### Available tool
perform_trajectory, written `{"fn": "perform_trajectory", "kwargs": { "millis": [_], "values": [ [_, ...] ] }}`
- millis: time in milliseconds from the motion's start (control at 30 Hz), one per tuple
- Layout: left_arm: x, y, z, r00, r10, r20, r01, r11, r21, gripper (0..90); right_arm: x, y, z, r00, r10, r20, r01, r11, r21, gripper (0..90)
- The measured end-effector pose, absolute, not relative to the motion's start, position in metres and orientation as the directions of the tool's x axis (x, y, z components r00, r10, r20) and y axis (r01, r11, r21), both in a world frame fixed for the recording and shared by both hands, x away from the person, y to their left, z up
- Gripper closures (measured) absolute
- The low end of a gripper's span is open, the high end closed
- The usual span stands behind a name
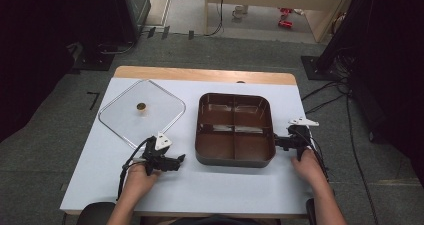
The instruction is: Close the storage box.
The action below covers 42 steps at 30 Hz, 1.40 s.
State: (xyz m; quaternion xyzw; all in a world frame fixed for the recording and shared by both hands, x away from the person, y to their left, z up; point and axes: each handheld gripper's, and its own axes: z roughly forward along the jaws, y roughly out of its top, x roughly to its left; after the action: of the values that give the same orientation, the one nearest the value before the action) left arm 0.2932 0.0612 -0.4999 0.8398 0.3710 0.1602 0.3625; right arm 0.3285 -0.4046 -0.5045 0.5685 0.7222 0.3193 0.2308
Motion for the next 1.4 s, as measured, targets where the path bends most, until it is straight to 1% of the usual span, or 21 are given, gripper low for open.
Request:
{"fn": "perform_trajectory", "kwargs": {
  "millis": [433,900,1000,1067,1167,1267,1400],
  "values": [
    [0.293,0.061,-0.500,0.672,0.740,0.001,0.507,-0.461,0.728,12.5,0.329,-0.405,-0.504,-0.247,0.969,0.030,0.674,0.150,0.723,11.0],
    [0.291,0.058,-0.499,0.648,0.762,-0.001,0.527,-0.447,0.723,13.4,0.328,-0.405,-0.504,-0.247,0.968,0.030,0.674,0.149,0.724,11.0],
    [0.291,0.057,-0.498,0.654,0.756,0.003,0.526,-0.457,0.717,14.3,0.329,-0.405,-0.504,-0.247,0.969,0.030,0.674,0.149,0.724,11.0],
    [0.291,0.056,-0.497,0.665,0.747,-0.009,0.528,-0.461,0.713,14.4,0.329,-0.405,-0.504,-0.247,0.969,0.030,0.674,0.149,0.724,11.0],
    [0.291,0.055,-0.496,0.679,0.734,0.002,0.520,-0.483,0.704,14.4,0.328,-0.405,-0.504,-0.247,0.969,0.030,0.674,0.150,0.724,11.0],
    [0.292,0.055,-0.493,0.678,0.734,-0.016,0.529,-0.473,0.705,14.4,0.328,-0.405,-0.504,-0.247,0.969,0.030,0.674,0.149,0.724,11.0],
    [0.292,0.055,-0.490,0.689,0.724,-0.017,0.523,-0.480,0.704,14.9,0.328,-0.405,-0.504,-0.247,0.969,0.030,0.674,0.149,0.724,11.0]
  ]
}}
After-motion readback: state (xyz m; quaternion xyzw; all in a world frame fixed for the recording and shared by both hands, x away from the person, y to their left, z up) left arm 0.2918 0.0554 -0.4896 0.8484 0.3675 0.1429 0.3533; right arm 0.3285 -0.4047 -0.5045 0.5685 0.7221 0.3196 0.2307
